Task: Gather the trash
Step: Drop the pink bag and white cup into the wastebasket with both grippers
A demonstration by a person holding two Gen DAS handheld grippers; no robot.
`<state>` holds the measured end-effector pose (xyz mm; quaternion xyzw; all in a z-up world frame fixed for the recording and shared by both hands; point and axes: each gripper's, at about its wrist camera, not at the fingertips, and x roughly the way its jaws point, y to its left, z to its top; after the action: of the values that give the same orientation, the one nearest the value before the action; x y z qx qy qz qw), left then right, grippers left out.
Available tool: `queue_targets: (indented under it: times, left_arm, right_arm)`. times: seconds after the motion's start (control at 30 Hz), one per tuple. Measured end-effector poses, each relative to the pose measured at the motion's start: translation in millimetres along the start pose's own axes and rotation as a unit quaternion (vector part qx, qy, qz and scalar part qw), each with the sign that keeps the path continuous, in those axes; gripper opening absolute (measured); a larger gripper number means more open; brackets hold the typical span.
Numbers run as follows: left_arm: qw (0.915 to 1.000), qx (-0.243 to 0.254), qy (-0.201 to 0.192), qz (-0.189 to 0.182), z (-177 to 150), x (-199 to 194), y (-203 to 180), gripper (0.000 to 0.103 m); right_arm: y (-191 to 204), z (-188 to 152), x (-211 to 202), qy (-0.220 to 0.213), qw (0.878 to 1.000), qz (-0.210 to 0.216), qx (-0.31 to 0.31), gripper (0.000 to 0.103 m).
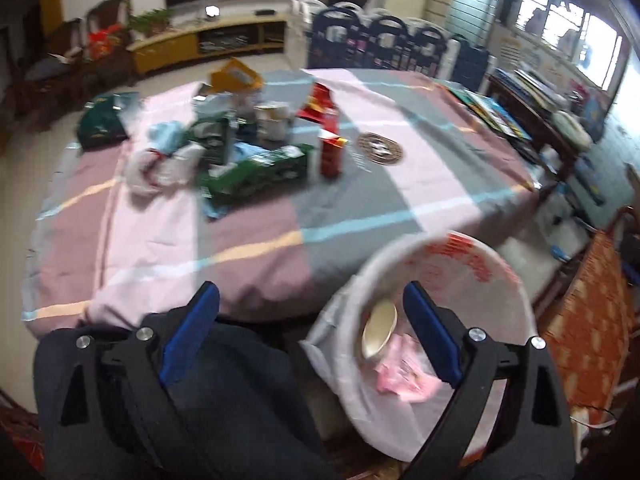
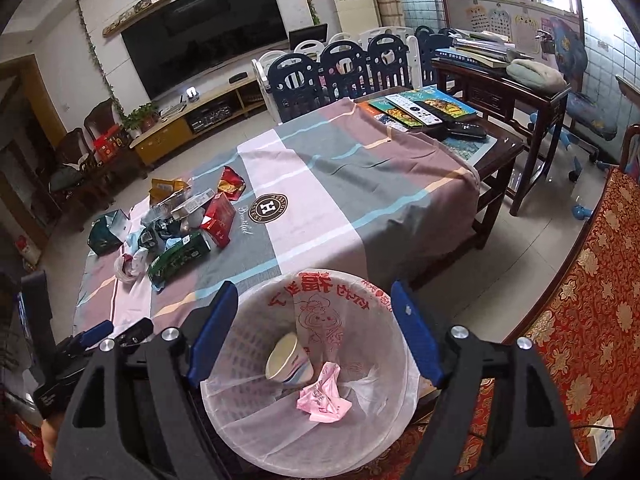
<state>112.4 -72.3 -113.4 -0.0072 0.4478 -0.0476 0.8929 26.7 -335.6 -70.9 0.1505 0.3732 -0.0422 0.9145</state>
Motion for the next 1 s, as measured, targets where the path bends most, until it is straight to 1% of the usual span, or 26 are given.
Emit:
queue_targets:
  times: [0.07, 0.13, 0.4, 0.5, 0.6, 0.7, 0.73, 0.8, 0.83, 0.9, 0.93, 1.0]
  left_arm:
    - [0.9995, -0.005, -0.012, 0.028, -0.4, 3.0, 9.4, 0.095]
    - [0.9989, -0.012, -0.013, 0.043, -1.3, 5.7, 17.4, 0.095]
    - [0.9969, -0.025, -0.011, 0.073, -4.1, 13.0, 37.0, 0.095]
    - [0.9956, -0.039, -0.012, 0.085, -1.6, 17.6, 54.1, 0.095]
    - [0.9931, -0.063, -0.011, 0.099, 6.7, 26.3, 81.8, 0.095]
    - [0.988, -0.107, -0.018, 0.11, 22.2, 36.5, 124.3, 0.095]
    - [0.9853, -0.122, -0.022, 0.118, 28.0, 40.8, 138.7, 0.095]
    - [0.9767, -0.156, -0.024, 0.145, 42.4, 55.2, 174.2, 0.095]
    - [0.9736, -0.171, -0.021, 0.15, 48.0, 61.3, 187.0, 0.095]
    - [0.9671, -0.209, -0.018, 0.144, 62.3, 77.1, 216.4, 0.095]
    - [0.9657, -0.22, -0.023, 0.136, 70.4, 86.1, 227.4, 0.095]
    - [0.9701, -0.201, -0.034, 0.132, 82.5, 104.2, 236.0, 0.095]
  right_arm:
    - [1.6, -0.9, 3.2, 0.004, 1.0, 0.004, 0.0, 0.079]
    - [5.1, -2.3, 7.7, 0.011, 1.0, 0.007, -0.002, 0.079]
    - [22.1, -7.8, 21.8, 0.032, 0.999, 0.016, -0.017, 0.08]
    - [25.4, -9.6, 28.9, 0.041, 0.999, 0.016, -0.02, 0.08]
    - [27.2, -12.5, 36.5, 0.052, 0.998, 0.016, -0.022, 0.08]
    - [29.3, -14.4, 46.4, 0.063, 0.998, 0.014, -0.024, 0.08]
    - [29.3, -15.6, 51.4, 0.069, 0.997, 0.013, -0.024, 0.08]
    - [29.5, -18.3, 60.9, 0.081, 0.996, 0.012, -0.021, 0.08]
    - [30.2, -20.2, 65.8, 0.088, 0.996, 0.013, -0.019, 0.08]
    - [32.6, -22.9, 73.6, 0.098, 0.995, 0.013, -0.02, 0.08]
    - [33.8, -23.8, 77.2, 0.102, 0.995, 0.012, -0.021, 0.08]
    - [35.9, -25.0, 84.9, 0.11, 0.994, 0.01, -0.022, 0.08]
